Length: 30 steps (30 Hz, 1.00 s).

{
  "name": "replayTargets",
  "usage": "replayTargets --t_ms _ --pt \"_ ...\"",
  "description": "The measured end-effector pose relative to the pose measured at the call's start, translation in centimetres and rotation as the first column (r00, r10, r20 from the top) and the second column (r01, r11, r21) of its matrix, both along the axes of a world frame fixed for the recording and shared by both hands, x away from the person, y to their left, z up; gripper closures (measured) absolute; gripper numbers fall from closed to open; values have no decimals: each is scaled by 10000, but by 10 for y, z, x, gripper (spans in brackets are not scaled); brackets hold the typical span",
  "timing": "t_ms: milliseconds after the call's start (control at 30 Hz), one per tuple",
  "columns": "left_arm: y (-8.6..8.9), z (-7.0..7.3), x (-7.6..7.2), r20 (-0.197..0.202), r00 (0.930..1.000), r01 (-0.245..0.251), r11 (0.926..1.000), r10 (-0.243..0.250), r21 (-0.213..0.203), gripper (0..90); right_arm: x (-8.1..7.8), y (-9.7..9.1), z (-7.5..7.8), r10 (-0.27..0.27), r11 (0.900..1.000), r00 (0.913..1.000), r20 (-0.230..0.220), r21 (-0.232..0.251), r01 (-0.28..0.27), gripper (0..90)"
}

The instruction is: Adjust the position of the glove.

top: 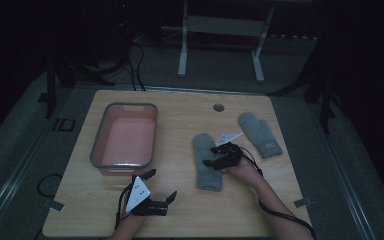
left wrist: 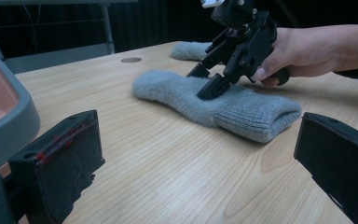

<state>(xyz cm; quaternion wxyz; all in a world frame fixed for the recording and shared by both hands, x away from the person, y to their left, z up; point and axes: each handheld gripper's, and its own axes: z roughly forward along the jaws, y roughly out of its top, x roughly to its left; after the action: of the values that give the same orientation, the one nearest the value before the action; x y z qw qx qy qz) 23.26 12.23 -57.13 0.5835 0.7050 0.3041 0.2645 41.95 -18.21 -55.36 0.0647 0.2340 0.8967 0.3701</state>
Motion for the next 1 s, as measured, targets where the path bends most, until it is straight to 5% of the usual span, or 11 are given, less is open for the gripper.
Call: replayTargets --t_ms 333,500,567,833,1000 --pt "0 0 0 15 10000 3 10000 -3 -17 13 -6 -6 20 -565 9984 9974 447 -18 567 239" --pt "0 0 0 25 10000 -8 10000 8 13 12 -10 -26 40 -1189 9929 9875 1032 156 1179 250" --pt "0 0 0 7 10000 -21 10000 21 -13 13 -8 -41 50 -1430 9896 9856 903 279 1410 292" --pt "0 0 0 27 10000 -22 10000 22 3 12 4 -88 66 -2744 9616 9504 1466 521 2696 345" --pt "0 0 0 37 10000 -11 10000 11 0 13 21 -120 72 -3706 9286 9174 1453 787 3627 374"
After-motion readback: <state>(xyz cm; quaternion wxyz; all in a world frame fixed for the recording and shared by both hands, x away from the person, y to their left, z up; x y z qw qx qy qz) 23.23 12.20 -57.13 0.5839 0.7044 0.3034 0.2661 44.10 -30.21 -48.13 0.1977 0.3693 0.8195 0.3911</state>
